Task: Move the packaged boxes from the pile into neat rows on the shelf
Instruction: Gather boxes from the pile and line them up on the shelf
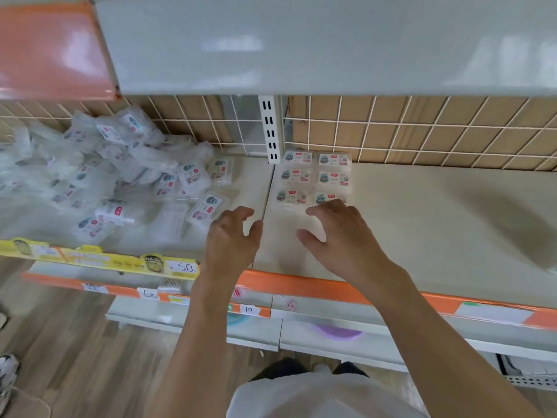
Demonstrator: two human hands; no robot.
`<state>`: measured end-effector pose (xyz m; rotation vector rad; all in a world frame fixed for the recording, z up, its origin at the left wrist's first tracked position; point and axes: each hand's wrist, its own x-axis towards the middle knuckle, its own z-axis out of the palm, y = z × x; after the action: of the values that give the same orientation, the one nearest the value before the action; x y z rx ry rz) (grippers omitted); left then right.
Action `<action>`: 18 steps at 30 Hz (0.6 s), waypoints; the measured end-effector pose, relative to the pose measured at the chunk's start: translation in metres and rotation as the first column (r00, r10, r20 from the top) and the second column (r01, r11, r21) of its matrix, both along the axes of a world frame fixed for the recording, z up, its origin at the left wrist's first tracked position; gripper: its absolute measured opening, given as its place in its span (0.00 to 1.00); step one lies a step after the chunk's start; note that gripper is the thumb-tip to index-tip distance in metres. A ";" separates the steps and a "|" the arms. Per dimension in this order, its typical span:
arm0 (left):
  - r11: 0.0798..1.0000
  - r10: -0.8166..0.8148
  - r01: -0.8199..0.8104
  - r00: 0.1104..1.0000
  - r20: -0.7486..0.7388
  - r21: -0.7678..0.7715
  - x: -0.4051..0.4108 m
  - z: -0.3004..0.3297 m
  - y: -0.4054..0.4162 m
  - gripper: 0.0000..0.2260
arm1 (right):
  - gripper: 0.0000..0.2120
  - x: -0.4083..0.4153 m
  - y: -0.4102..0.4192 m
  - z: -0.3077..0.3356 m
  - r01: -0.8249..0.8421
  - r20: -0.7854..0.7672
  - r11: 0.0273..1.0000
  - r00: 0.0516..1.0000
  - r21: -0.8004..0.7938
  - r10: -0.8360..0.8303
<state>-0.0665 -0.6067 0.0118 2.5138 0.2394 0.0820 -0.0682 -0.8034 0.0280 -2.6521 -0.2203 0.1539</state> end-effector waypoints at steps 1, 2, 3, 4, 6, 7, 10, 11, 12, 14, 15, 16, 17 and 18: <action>0.999 -0.002 0.001 1.000 0.031 0.038 -0.007 0.001 0.005 0.15 | 0.25 -0.002 0.007 0.003 -0.051 -0.006 0.999 0.999 -0.017 0.051; 0.998 0.000 -0.003 0.999 0.046 0.068 -0.014 0.003 0.011 0.15 | 0.26 -0.004 0.014 0.005 -0.097 -0.013 0.995 0.995 -0.028 0.097; 0.996 0.008 -0.012 0.999 0.045 0.088 -0.020 0.006 0.017 0.15 | 0.26 -0.006 0.021 0.008 -0.142 -0.024 0.989 0.990 -0.035 0.141; 0.994 0.019 -0.023 0.999 0.042 0.103 -0.026 0.009 0.022 0.16 | 0.27 -0.008 0.028 0.010 -0.187 -0.040 0.981 0.982 -0.043 0.185; 0.993 0.033 -0.038 0.998 0.051 0.113 -0.037 0.012 0.037 0.16 | 0.28 -0.010 0.044 0.013 -0.272 -0.068 0.961 0.961 -0.048 0.269; 0.993 0.040 -0.045 0.998 0.051 0.110 -0.043 0.014 0.045 0.16 | 0.29 -0.011 0.053 0.014 -0.313 -0.076 0.949 0.948 -0.050 0.308; 0.988 0.091 -0.095 0.995 0.043 0.121 -0.063 0.017 0.078 0.17 | 0.30 -0.014 0.086 0.018 -0.409 -0.084 0.909 0.911 -0.079 0.403; 0.985 0.117 -0.122 0.992 0.042 0.125 -0.070 0.019 0.091 0.17 | 0.30 -0.016 0.098 0.019 -0.433 -0.085 0.898 0.901 -0.082 0.427; 0.981 0.143 -0.148 0.988 0.050 0.125 -0.076 0.020 0.104 0.17 | 0.30 -0.018 0.111 0.020 -0.454 -0.081 0.887 0.890 -0.082 0.448; 0.975 0.181 -0.189 0.981 0.074 0.120 -0.089 0.023 0.131 0.17 | 0.30 -0.023 0.139 0.022 -0.484 -0.069 0.872 0.874 -0.071 0.480; 0.972 0.195 -0.204 0.977 0.082 0.118 -0.094 0.024 0.145 0.17 | 0.29 -0.026 0.154 0.021 -0.496 -0.063 0.866 0.868 -0.062 0.492; 0.969 0.205 -0.214 0.975 0.087 0.120 -0.100 0.025 0.160 0.18 | 0.29 -0.029 0.169 0.021 -0.506 -0.058 0.861 0.862 -0.053 0.504; 0.967 0.211 -0.221 0.973 0.089 0.128 -0.105 0.025 0.175 0.18 | 0.29 -0.033 0.186 0.020 -0.516 -0.053 0.856 0.857 -0.046 0.513; 0.964 0.213 -0.225 0.973 0.091 0.141 -0.110 0.026 0.191 0.18 | 0.29 -0.036 0.202 0.021 -0.522 -0.042 0.852 0.853 -0.039 0.521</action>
<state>-0.1767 -0.4157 0.0375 2.6178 0.4971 0.2936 -0.1043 -0.6012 0.0485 -2.5689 -0.9403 0.3780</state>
